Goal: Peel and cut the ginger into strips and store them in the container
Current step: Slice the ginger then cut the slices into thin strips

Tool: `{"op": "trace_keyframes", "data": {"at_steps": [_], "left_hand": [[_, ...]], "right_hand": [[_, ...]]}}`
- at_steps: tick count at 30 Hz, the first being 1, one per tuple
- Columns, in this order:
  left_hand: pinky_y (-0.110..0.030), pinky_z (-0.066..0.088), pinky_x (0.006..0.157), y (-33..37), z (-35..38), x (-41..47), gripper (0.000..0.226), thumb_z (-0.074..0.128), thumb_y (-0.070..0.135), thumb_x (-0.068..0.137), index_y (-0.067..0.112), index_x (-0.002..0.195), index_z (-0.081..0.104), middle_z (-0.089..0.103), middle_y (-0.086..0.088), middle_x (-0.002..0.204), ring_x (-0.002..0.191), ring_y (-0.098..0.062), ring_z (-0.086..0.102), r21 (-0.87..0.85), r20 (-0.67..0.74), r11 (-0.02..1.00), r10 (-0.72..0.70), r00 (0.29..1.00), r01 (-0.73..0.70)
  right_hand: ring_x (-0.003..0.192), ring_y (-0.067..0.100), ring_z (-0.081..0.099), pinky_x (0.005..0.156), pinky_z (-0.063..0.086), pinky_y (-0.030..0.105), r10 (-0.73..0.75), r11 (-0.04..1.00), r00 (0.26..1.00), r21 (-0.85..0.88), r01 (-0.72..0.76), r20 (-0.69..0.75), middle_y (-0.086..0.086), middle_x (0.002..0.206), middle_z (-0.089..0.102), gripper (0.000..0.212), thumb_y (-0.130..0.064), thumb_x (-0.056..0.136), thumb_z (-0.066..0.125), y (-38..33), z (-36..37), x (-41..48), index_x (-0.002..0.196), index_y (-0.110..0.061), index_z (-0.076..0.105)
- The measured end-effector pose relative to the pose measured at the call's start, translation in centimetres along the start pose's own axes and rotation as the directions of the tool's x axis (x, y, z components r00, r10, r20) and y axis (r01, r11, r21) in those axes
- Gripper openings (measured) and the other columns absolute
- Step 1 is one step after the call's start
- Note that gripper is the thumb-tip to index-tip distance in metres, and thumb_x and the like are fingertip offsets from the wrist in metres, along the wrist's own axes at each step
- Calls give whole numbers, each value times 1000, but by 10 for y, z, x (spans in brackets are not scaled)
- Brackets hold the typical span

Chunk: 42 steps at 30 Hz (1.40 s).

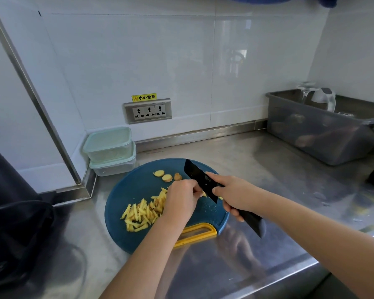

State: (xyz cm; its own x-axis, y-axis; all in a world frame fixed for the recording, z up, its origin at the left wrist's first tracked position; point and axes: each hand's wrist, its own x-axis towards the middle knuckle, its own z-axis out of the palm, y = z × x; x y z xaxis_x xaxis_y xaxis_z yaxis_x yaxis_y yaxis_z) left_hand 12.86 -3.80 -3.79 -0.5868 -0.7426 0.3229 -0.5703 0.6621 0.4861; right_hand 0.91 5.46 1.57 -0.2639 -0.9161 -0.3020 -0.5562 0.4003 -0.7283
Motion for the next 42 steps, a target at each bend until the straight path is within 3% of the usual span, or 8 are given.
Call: {"op": "trace_keyframes", "data": {"at_steps": [15, 36, 42], "left_hand": [[-14, 37, 71, 1, -2, 0, 15, 60, 23, 90, 19, 98, 73, 70, 3, 93, 85, -10, 61, 28, 11, 1000, 15, 1000, -15], [-12, 39, 77, -6, -3, 3, 9, 68, 16, 84, 19, 90, 75, 72, 6, 90, 80, -3, 58, -104, 51, 994, -20, 998, 25], [-13, 42, 78, -6, -3, 4, 9, 68, 18, 84, 19, 90, 75, 71, 5, 90, 75, -1, 55, -103, 50, 994, -22, 999, 27]], "right_hand": [[37, 11, 42, 37, 41, 21, 5, 1000, 1000, 1, -5, 5, 5, 56, 50, 57, -16, 103, 34, 0, 7, 3, 149, -46, 21], [36, 9, 42, 37, 41, 22, 21, 999, 998, -25, -22, -53, 6, 60, 51, 59, -17, 102, 32, 1, 20, 11, 147, -52, 19], [44, 13, 44, 41, 45, 25, 4, 994, 997, -109, -12, -79, 2, 70, 48, 59, -14, 103, 29, -3, 28, 11, 152, -44, 13]]}}
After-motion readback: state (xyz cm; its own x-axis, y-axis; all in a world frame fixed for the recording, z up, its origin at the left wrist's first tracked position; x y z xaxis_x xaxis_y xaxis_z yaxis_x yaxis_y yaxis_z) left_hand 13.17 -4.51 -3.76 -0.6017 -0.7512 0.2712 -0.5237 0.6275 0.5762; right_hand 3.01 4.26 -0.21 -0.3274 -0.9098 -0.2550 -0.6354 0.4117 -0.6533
